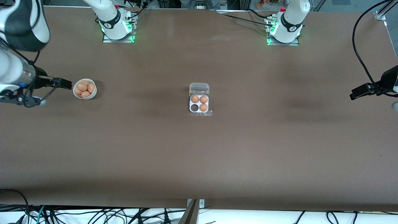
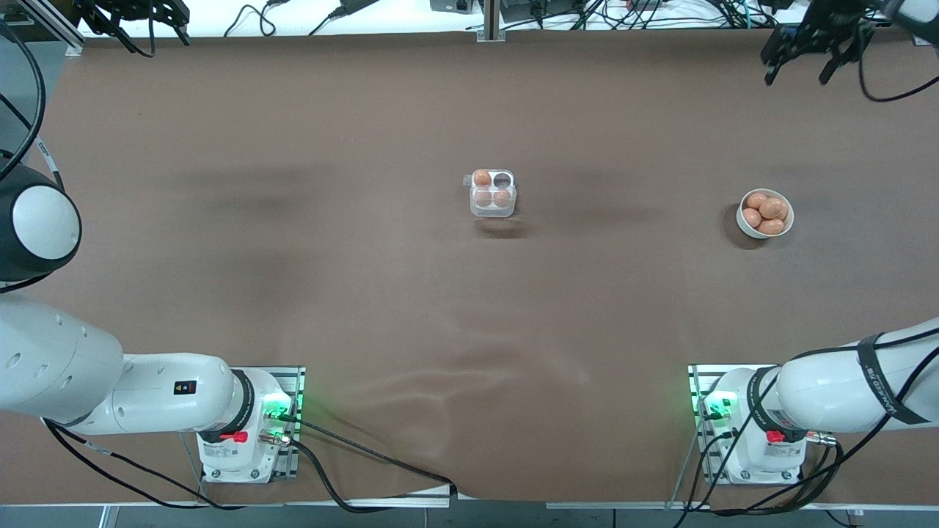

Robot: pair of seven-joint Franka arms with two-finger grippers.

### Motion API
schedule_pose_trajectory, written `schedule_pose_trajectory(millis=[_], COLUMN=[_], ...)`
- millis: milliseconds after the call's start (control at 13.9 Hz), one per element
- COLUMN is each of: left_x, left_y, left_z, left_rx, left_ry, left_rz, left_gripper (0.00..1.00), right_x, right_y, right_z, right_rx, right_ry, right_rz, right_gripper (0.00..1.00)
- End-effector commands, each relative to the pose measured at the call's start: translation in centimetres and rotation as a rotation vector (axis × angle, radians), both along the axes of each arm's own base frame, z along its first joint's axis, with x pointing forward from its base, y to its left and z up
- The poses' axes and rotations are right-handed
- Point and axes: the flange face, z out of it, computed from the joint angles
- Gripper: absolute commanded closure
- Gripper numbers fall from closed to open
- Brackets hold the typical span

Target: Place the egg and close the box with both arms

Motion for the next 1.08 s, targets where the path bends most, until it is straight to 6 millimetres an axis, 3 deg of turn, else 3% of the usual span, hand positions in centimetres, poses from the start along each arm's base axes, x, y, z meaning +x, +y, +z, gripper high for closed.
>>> schedule_pose_trajectory(millis=[0, 144, 649, 794, 1010], left_x=[0.4, 0.4, 0.4, 0.4, 0.4], left_y=[0.3, 0.3, 0.2, 0.2, 0.2], left_z=[0.6, 0.6, 0.6, 0.6, 0.6], left_rx=[0.026, 0.026, 0.026, 0.026, 0.026], left_ry=[-0.003, -0.003, -0.003, -0.003, -0.003], left_rz=[-0.020, -0.020, -0.022, -0.022, -0.022], left_gripper=[0.00, 0.00, 0.00, 0.00, 0.00], right_x=[-2.9, -5.5, -12.5, -14.0, -14.4], right_y=[-0.9, -2.1, -6.9, -6.7, -7.0], right_z=[-4.9, -9.0, -17.8, -19.8, -20.7], right_rx=[-0.013, -0.032, 0.007, 0.012, 0.012], right_ry=[-0.038, -0.066, -0.232, -0.256, -0.253], right_rz=[0.018, 0.038, 0.054, 0.058, 0.057], right_gripper=[0.00, 0.00, 0.00, 0.00, 0.00])
